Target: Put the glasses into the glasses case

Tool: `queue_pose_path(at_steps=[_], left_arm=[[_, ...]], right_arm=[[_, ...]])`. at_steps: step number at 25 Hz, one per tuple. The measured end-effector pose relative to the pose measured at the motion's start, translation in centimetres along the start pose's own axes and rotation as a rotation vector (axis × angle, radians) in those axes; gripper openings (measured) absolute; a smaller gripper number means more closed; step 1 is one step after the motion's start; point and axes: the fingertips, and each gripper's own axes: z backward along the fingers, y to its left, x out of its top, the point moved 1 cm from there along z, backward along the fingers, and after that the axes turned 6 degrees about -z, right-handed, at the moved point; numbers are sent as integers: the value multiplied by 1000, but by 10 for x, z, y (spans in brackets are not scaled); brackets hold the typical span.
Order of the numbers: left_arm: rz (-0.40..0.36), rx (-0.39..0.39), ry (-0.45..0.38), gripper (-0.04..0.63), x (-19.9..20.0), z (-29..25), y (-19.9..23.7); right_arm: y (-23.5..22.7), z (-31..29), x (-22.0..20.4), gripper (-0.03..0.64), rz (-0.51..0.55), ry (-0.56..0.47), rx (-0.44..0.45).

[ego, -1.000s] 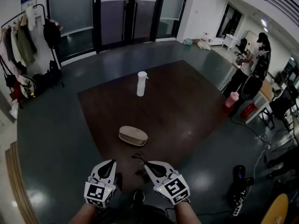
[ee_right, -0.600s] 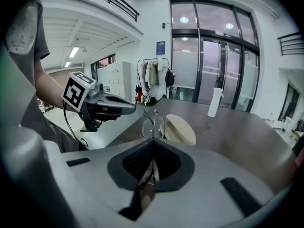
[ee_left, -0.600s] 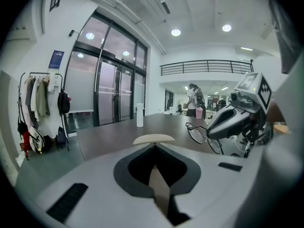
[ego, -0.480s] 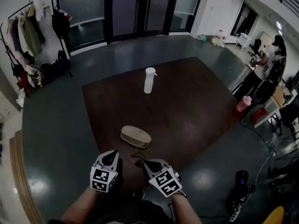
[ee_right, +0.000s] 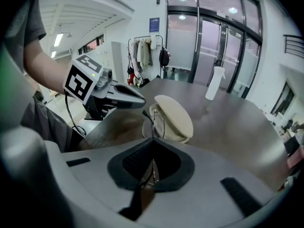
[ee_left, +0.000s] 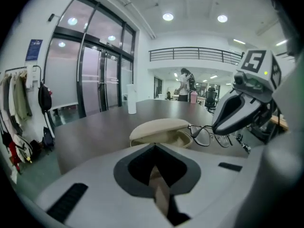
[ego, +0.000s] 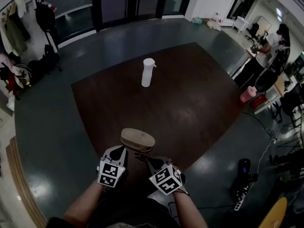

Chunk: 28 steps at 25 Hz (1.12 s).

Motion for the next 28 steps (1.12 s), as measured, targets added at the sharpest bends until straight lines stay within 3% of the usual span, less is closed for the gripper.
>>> queue_pose_path(at_steps=[3, 7, 11, 21, 28], left_arm=[[-54, -31, 22, 6, -7, -18, 4], [-55, -65, 38, 6, -12, -35, 7], [-65, -69, 47, 6, -15, -42, 8], [-53, -96, 43, 6, -16, -44, 9], [-48, -116, 52, 6, -15, -46, 7]], right_arm=[[-5, -13, 4, -12, 16, 57, -25], [-12, -26, 8, -12, 70, 145, -64], [-16, -34, 11, -12, 81, 172, -77], [-25, -47, 30, -12, 61, 140, -166], [-23, -68, 49, -12, 163, 91, -239]])
